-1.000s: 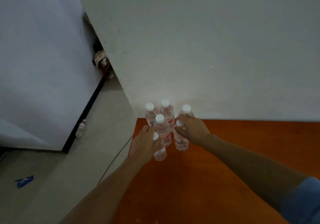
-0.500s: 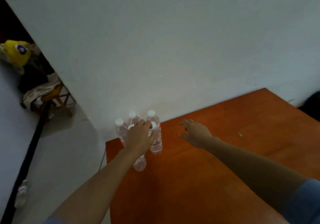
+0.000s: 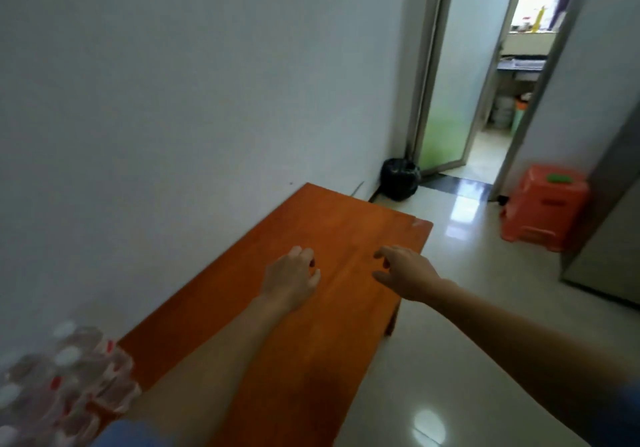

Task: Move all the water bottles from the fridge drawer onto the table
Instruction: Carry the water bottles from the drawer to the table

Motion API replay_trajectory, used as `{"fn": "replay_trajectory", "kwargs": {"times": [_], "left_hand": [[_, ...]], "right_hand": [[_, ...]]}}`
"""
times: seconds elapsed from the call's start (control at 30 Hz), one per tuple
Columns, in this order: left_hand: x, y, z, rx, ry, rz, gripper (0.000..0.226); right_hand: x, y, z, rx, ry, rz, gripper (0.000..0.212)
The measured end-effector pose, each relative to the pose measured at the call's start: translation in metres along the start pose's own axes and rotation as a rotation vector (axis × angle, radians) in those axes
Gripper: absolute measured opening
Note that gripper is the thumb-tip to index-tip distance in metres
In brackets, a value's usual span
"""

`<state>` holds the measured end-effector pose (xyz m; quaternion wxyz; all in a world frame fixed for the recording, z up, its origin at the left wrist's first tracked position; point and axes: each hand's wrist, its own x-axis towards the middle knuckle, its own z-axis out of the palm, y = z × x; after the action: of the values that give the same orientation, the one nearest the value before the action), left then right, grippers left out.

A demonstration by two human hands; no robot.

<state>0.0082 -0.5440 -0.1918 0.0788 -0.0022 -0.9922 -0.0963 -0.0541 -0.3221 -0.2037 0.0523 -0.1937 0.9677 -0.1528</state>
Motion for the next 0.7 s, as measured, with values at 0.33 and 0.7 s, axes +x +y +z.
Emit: {"fn": "replay_trajectory", "kwargs": {"times": [0.33,0.7], "left_hand": [[0.102,0.301,0.087,-0.131,-0.126,0.343,0.023],[0.228,0.516,0.154,-0.119,-0.153,0.611,0.024]], "right_hand": [[-0.100,0.299,-0.110,0.051,0.180,0.426,0.044],[-0.133,0.510,-0.158,0.043,0.292,0.692,0.042]]}}
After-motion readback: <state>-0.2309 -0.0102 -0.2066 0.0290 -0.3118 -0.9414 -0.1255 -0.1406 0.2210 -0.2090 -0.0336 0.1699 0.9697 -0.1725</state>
